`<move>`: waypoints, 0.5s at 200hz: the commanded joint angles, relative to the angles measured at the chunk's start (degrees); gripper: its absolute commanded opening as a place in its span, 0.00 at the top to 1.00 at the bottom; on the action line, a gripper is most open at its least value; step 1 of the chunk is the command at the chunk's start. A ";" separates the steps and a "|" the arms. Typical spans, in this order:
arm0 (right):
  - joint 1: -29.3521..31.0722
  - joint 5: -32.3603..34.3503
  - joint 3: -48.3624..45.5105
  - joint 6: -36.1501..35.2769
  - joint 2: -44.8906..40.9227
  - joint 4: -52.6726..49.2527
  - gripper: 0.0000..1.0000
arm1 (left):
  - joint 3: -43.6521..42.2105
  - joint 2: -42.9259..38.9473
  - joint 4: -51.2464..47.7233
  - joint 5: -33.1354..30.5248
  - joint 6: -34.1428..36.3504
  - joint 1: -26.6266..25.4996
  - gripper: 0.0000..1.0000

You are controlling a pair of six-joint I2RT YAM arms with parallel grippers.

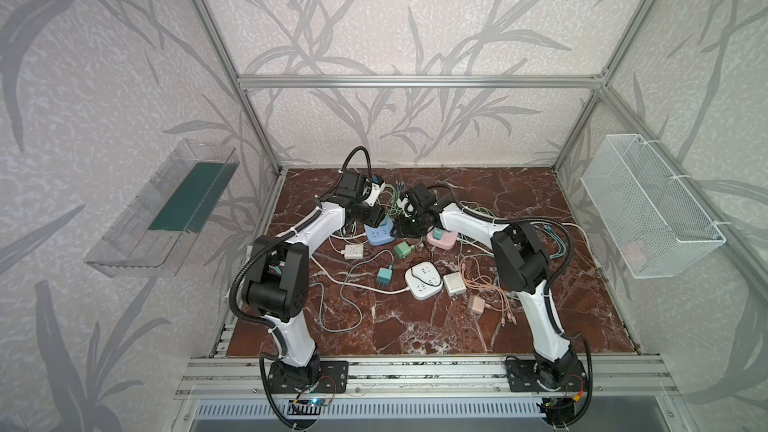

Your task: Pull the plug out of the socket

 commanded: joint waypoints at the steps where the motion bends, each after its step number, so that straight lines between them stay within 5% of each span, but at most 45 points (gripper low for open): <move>1: -0.60 -1.01 1.18 0.10 1.09 0.19 0.58 | 1.82 1.88 -1.66 1.03 4.66 -0.07 0.38; 100: -1.29 -1.53 3.19 0.18 3.23 -1.43 0.56 | 5.95 6.85 -3.05 3.59 18.22 0.50 0.35</move>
